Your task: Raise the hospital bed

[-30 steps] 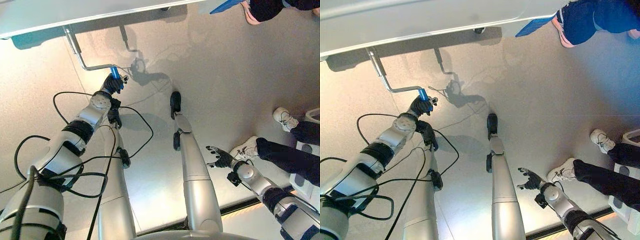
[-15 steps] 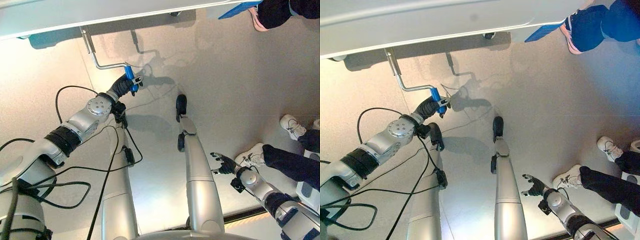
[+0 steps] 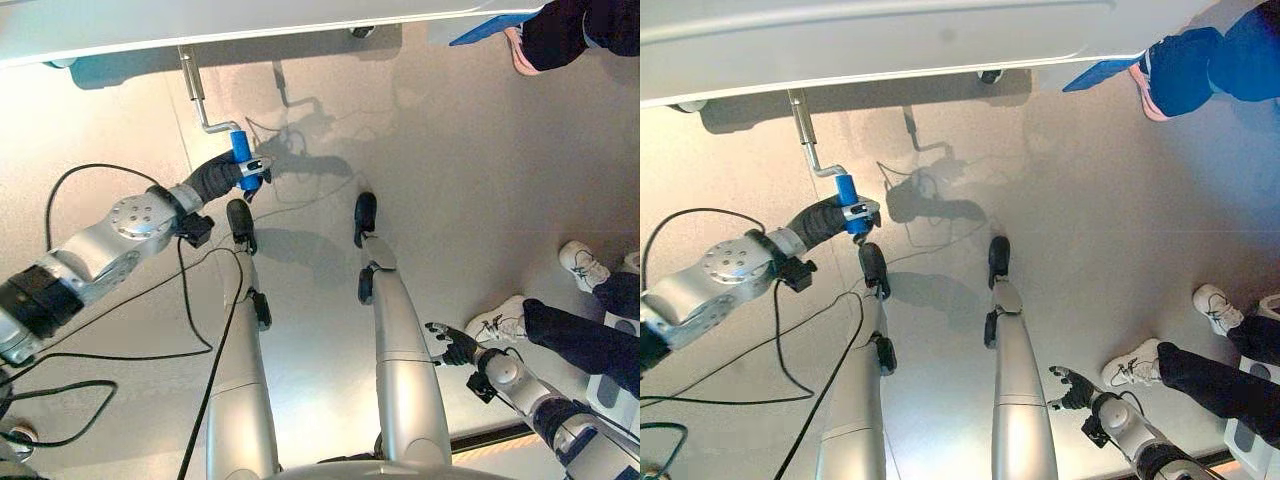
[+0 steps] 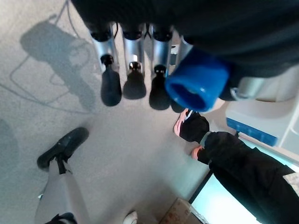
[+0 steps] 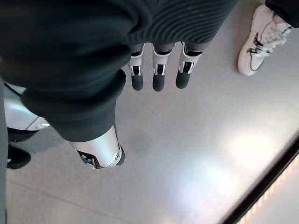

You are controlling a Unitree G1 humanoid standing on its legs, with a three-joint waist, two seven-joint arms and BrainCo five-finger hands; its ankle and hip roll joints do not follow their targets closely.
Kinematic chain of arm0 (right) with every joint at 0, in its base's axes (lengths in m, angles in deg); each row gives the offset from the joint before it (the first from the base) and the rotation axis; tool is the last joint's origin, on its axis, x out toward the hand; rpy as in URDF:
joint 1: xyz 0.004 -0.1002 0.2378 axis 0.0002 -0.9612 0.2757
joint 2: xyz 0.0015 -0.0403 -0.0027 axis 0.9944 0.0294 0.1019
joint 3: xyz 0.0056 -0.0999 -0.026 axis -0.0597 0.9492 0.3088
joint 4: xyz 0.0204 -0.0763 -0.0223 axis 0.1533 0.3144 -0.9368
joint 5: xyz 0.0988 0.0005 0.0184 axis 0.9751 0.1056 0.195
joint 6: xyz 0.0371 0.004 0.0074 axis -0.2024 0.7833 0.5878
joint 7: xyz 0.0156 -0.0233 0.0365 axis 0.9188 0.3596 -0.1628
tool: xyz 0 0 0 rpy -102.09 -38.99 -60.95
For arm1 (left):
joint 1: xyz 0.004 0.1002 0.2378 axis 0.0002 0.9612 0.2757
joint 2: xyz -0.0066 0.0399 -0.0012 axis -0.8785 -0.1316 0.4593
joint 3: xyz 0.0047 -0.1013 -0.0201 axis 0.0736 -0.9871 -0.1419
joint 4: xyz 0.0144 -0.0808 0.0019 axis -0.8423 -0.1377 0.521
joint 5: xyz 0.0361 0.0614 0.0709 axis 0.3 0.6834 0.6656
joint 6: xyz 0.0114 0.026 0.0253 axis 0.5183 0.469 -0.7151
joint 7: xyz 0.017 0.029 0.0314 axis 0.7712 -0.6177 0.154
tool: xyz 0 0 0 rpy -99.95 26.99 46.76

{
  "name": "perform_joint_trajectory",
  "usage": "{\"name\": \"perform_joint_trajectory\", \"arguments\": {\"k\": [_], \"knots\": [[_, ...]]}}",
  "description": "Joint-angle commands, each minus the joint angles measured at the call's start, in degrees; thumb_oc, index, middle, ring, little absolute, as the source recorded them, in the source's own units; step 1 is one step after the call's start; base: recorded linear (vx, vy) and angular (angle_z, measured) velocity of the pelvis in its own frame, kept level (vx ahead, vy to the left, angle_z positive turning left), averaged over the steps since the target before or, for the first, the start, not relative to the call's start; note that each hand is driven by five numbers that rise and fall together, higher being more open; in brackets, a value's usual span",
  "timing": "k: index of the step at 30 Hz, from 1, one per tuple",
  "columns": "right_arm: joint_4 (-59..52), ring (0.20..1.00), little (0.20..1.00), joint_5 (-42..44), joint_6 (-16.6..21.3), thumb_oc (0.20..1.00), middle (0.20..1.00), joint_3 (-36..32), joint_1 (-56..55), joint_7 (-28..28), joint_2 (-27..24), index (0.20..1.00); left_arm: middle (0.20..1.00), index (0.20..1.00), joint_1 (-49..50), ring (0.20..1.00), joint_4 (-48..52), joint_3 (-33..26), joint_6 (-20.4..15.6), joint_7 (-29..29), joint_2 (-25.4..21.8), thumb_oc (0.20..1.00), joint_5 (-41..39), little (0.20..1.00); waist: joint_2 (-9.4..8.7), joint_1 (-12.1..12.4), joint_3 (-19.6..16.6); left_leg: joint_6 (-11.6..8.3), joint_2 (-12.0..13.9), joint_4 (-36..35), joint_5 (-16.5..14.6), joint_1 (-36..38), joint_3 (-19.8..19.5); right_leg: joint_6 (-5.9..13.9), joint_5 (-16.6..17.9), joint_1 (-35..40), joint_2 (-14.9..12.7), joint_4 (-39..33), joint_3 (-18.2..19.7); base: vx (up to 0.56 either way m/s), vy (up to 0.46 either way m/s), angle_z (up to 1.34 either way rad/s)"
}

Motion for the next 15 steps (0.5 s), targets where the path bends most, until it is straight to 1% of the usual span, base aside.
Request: {"name": "perform_joint_trajectory", "arguments": {"k": [1, 2, 3, 6, 7, 8, 9, 10, 11, 12, 13, 14, 15], "knots": [[0.9, 1.000, 1.000, -1.3, 0.9, 1.000, 1.000, -1.3, -6.9, 1.3, -2.8, 1.000, 0.200, 0.200, 0.2, 0.200, 18.9, -9.4, -11.0, 5.6, -0.9, 0.200, -0.2, 0.200, 3.40, -0.9, -0.1, 0.78, -0.3, 7.4, -8.1, -0.5, -0.4, 0.08, 5.6, 4.1, 4.7, -10.5, -4.2, 0.01, 0.044, 0.05], [1.1, 1.000, 1.000, -1.5, 1.1, 1.000, 1.000, -1.4, -7.1, 1.7, -2.8, 1.000, 0.200, 0.200, 3.5, 0.200, 18.9, -12.3, -10.9, 5.8, -2.3, 0.200, -0.2, 0.200, 3.32, -0.3, -0.1, 0.85, -0.4, 7.4, -8.1, -0.4, -0.6, 0.13, 5.6, 4.5, 4.4, -10.6, -4.4, 0.01, 0.023, 0.05], [1.1, 1.000, 1.000, -1.5, 1.1, 1.000, 1.000, -1.3, -7.1, 1.7, -2.8, 1.000, 0.200, 0.200, 4.0, 0.200, 19.0, -12.8, -10.8, 5.8, -2.3, 0.200, -0.2, 0.200, 3.34, -0.4, -0.1, 0.85, -0.4, 7.4, -8.1, -0.4, -0.6, 0.13, 5.6, 4.5, 4.4, -10.6, -4.4, 0.01, 0.013, 0.08], [0.9, 1.000, 1.000, -1.6, 1.2, 1.000, 1.000, -1.4, -7.5, 2.3, -2.9, 1.000, 0.200, 0.200, 9.4, 0.200, 17.7, -18.0, -11.4, 5.4, -3.2, 0.200, 0.0, 0.200, 3.02, 0.2, -0.1, 1.00, -0.6, 7.6, -8.2, -0.2, -0.9, 0.21, 5.6, 5.2, 4.2, -10.9, -4.8, 0.01, 0.029, 0.05], [0.9, 1.000, 1.000, -1.6, 1.4, 1.000, 1.000, -2.0, -7.8, 2.4, -2.8, 1.000, 0.200, 0.200, 12.6, 0.200, 16.2, -21.4, -11.7, 4.6, -3.1, 0.200, 0.4, 0.200, 2.93, 0.9, -0.1, 1.14, -0.9, 7.7, -8.2, -0.3, -1.0, 0.30, 5.6, 5.7, 3.8, -11.2, -5.2, 0.01, 0.041, 0.01], [0.9, 1.000, 1.000, -1.6, 1.4, 1.000, 1.000, -1.8, -7.7, 2.4, -2.9, 1.000, 0.200, 0.200, 13.2, 0.200, 16.4, -22.0, -11.6, 4.6, -3.1, 0.200, 0.5, 0.200, 2.95, 0.7, -0.1, 1.14, -0.9, 7.7, -8.2, -0.3, -1.0, 0.30, 5.6, 5.7, 3.8, -11.3, -5.2, 0.00, 0.056, 0.03], [1.1, 1.000, 1.000, -1.8, 1.6, 1.000, 1.000, -1.9, -7.9, 2.5, -2.6, 1.000, 0.200, 0.200, 16.7, 0.200, 14.8, -25.7, -12.0, 3.8, -2.7, 0.200, 1.3, 0.200, 2.83, 1.2, -0.1, 1.29, -1.0, 7.7, -8.3, -0.4, -1.0, 0.37, 5.7, 6.1, 3.7, -11.8, -5.5, 0.00, 0.024, 0.04], [1.1, 1.000, 1.000, -1.8, 1.6, 1.000, 1.000, -1.8, -7.8, 2.5, -2.7, 1.000, 0.200, 0.200, 17.1, 0.200, 14.9, -26.1, -11.9, 3.8, -2.7, 0.200, 1.3, 0.200, 2.84, 1.1, -0.1, 1.29, -1.0, 7.7, -8.3, -0.4, -1.0, 0.38, 5.7, 6.1, 3.7, -11.8, -5.5, 0.00, 0.036, 0.06], [0.8, 1.000, 1.000, -1.9, 1.5, 1.000, 1.000, -1.8, -8.0, 2.7, -2.8, 1.000, 0.200, 0.200, 19.5, 0.200, 14.5, -28.3, -11.9, 3.5, -2.9, 0.200, 2.0, 0.200, 2.70, 1.3, -0.1, 1.36, -1.1, 7.6, -8.3, -0.4, -1.1, 0.44, 5.8, 6.4, 3.6, -12.2, -5.6, 0.01, 0.033, 0.08], [0.3, 1.000, 1.000, -2.0, 1.6, 1.000, 1.000, -2.5, -8.6, 2.7, -2.8, 1.000, 0.200, 0.200, 22.5, 0.200, 12.2, -30.8, -11.9, 2.8, -2.3, 0.200, 2.6, 0.200, 2.46, 2.1, -0.1, 1.51, -1.2, 7.7, -8.3, -0.6, -1.3, 0.52, 5.9, 6.7, 3.4, -12.7, -5.8, 0.01, 0.033, 0.06], [0.3, 1.000, 1.000, -2.0, 1.6, 1.000, 1.000, -2.3, -8.5, 2.7, -2.9, 1.000, 0.200, 0.200, 23.5, 0.200, 12.4, -31.7, -11.9, 2.8, -2.3, 0.200, 2.7, 0.200, 2.47, 1.8, -0.1, 1.51, -1.2, 7.7, -8.3, -0.6, -1.4, 0.52, 5.9, 6.7, 3.4, -12.8, -5.8, 0.02, 0.046, 0.04], [-0.6, 1.000, 1.000, -2.0, 1.7, 1.000, 1.000, -2.3, -8.7, 3.0, -3.3, 1.000, 0.200, 0.200, 26.6, 0.200, 10.4, -34.0, -11.6, 2.5, -2.0, 0.200, 3.8, 0.200, 2.22, 2.1, -0.1, 1.64, -1.3, 8.0, -8.4, -0.7, -1.6, 0.63, 6.0, 7.0, 3.2, -12.9, -6.1, 0.00, 0.000, 0.00], [-0.6, 1.000, 1.000, -2.0, 1.7, 1.000, 1.000, -2.2, -8.6, 3.0, -3.3, 1.000, 0.200, 0.200, 26.8, 0.200, 10.5, -34.2, -11.6, 2.5, -2.0, 0.200, 3.8, 0.200, 2.22, 2.0, -0.1, 1.64, -1.3, 8.0, -8.4, -0.7, -1.6, 0.63, 6.0, 7.0, 3.2, -12.9, -6.1, 0.01, 0.059, 0.03]]}}
